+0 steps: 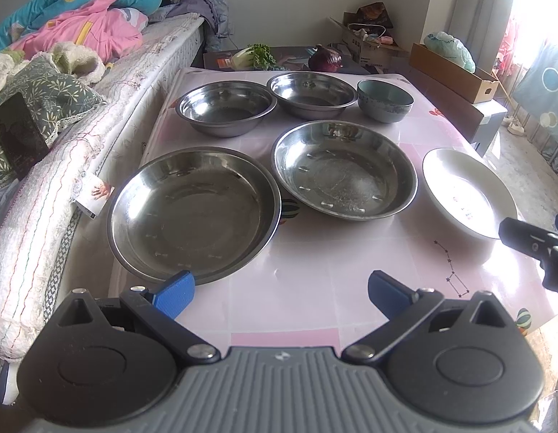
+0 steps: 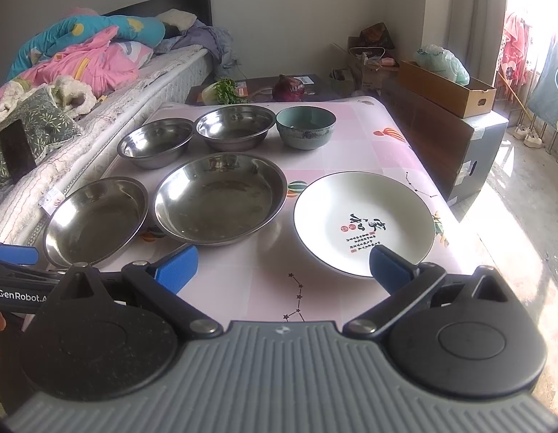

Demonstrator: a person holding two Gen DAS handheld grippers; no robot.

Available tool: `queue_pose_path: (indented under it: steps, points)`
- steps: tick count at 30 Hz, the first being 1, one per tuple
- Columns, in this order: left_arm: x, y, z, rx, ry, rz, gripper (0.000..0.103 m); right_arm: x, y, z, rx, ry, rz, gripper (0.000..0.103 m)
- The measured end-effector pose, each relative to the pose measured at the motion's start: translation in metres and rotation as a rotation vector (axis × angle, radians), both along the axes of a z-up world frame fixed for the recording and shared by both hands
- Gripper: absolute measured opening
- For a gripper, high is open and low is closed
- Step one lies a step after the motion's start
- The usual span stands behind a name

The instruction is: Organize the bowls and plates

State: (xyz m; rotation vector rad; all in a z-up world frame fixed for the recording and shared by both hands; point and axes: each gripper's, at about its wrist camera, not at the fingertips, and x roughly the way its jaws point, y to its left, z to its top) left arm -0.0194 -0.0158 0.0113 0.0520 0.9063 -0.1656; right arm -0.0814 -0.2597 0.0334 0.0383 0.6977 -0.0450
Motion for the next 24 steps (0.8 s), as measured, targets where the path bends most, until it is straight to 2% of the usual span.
queue_pose_path:
  steps: [24]
  points:
    - [-0.0006,0.0020,-0.0006,0.005,0.002,0.002,0.103,0.0033,-0.0005,-0.0037,0.004,0.024,0.001,0.102]
